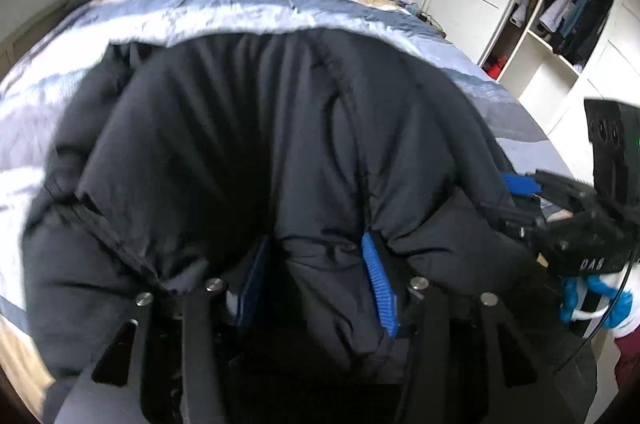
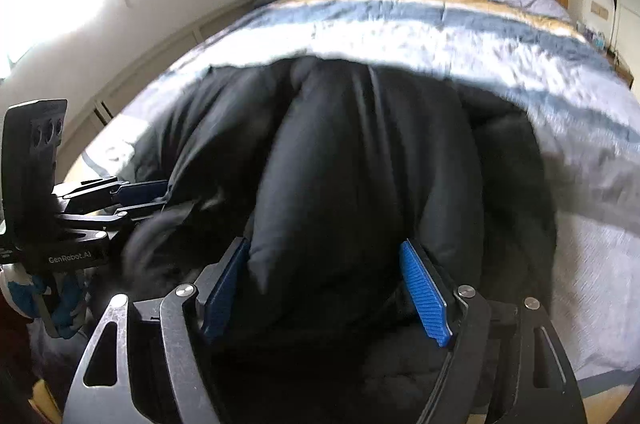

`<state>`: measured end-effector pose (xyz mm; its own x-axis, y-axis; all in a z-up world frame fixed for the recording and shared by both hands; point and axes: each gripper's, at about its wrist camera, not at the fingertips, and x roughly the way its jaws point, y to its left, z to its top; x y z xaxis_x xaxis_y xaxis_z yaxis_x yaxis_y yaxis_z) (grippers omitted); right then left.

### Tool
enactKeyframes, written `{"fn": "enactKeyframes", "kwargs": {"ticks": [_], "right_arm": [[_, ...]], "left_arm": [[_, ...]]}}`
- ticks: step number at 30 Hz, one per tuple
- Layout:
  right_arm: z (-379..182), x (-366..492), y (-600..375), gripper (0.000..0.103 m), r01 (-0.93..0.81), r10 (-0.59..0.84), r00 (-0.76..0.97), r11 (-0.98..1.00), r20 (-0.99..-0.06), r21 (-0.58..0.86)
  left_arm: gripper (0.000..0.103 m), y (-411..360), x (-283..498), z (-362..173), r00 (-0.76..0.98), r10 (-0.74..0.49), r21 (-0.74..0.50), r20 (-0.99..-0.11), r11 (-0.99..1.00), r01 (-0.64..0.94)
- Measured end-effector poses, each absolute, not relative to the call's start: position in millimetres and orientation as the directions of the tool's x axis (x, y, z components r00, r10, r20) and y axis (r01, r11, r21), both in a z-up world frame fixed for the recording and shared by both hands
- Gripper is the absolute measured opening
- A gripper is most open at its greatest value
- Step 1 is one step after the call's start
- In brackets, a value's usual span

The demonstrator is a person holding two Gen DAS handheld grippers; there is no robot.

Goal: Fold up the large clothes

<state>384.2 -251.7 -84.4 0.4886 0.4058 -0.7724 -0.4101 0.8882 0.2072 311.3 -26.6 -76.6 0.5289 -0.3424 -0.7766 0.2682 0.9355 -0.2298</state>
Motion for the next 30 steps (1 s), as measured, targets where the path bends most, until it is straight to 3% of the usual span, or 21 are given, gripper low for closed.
{"fn": "enactKeyframes", "kwargs": {"ticks": [7,20,23,30], "right_arm": [[-89.6,376.3,-256.8,0.076,-0.365,0.391,0.487,0.903,-0.781,0.224],[-37.7,277.4,-299.9,0.079,-0.273,0.344,0.577,0.936,-0.741,0.222],[-24.6,249.1,-316.6,0.085,-0.242,0.325,0.607,0.945,-0.726,0.220],[-1.7,177.9,-365.7,0.093,-0.152,0.264,0.666,0.964,-0.698,0.219]], "left_arm": [[0.048,-33.8,301.8,-69.8,0.540,-0.307,-0.191,-0.784,0.946,0.262],[0.048,37.8,211.2,-10.1,0.595,-0.379,-0.291,-0.709,0.926,0.242],[0.060,63.4,189.5,1.9,0.617,-0.358,-0.295,-0.700,0.933,0.206],[0.068,138.2,127.9,5.7,0.663,-0.280,-0.284,-0.694,0.953,0.104]]}}
